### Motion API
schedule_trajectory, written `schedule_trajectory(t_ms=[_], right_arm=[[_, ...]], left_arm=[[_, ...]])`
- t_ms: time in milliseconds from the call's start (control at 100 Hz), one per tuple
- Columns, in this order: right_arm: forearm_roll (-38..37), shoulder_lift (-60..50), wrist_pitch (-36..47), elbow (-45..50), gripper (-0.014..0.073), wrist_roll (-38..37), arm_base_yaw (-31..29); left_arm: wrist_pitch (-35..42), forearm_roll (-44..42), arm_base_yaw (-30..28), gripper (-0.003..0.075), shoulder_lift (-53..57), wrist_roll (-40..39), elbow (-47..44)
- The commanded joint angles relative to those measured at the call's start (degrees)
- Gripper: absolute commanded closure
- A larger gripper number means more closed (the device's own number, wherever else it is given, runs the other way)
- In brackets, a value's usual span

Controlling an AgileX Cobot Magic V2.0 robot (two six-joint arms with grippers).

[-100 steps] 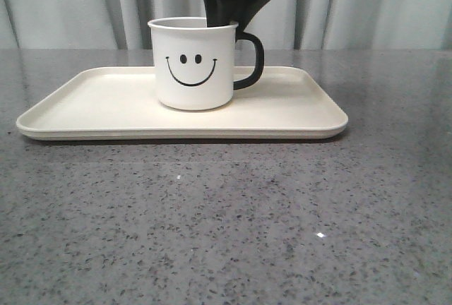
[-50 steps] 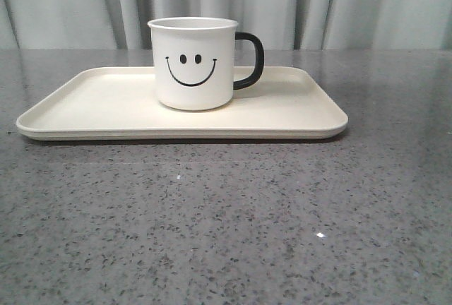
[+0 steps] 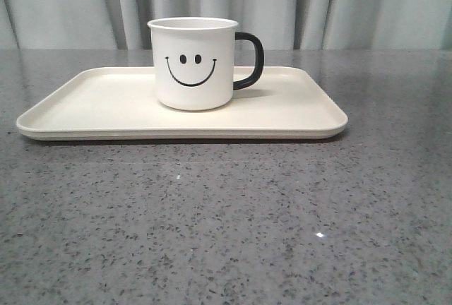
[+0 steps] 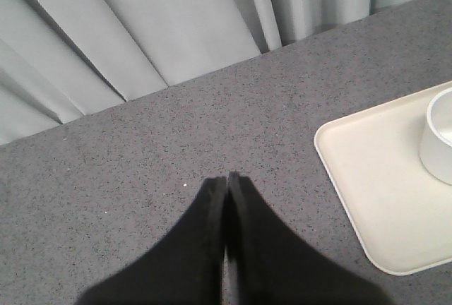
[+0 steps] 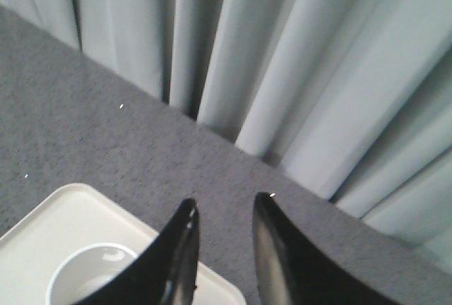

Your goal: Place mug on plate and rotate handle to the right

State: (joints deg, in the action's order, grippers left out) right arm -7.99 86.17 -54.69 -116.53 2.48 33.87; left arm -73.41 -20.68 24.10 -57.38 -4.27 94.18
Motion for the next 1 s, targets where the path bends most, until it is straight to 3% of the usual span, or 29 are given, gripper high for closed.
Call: schedule_trajectory(t_ms=[0,200,350,550,800,990], right_arm=[[-3.6,-6.2,3.8,-1.6,0.0377,0.6,-0.4],[-9.1,-14.6,0.8,-1.5,0.0402,-0.5,-0.4],[-14.8,-20.5,-1.9,1.5,0.0531,-3.0,-0.4],[-19.6,-31.1,-1.0,12.9,0.0717,-9.6,-0.4],[-25.4,-44.5,1.6,29.4,0.0708,-17.3,-0.4],[-25.6,-50.3,1.4,36.8,0.0708,-17.7,-0.4]], left_arm=[[1.2,-0.7,0.3,0.0740,0.1,-0.6,1.2],[1.2,-0.7,0.3,0.0740,0.1,-0.6,1.2],[1.2,-0.7,0.3,0.0740,0.1,-0.6,1.2],[1.2,-0.7,0.3,0.0740,0.1,-0.6,1.2],[1.2,-0.7,0.3,0.0740,0.1,-0.6,1.2],[1.3,-0.7,0.3,0.0740,0.1,-0.6,1.2]])
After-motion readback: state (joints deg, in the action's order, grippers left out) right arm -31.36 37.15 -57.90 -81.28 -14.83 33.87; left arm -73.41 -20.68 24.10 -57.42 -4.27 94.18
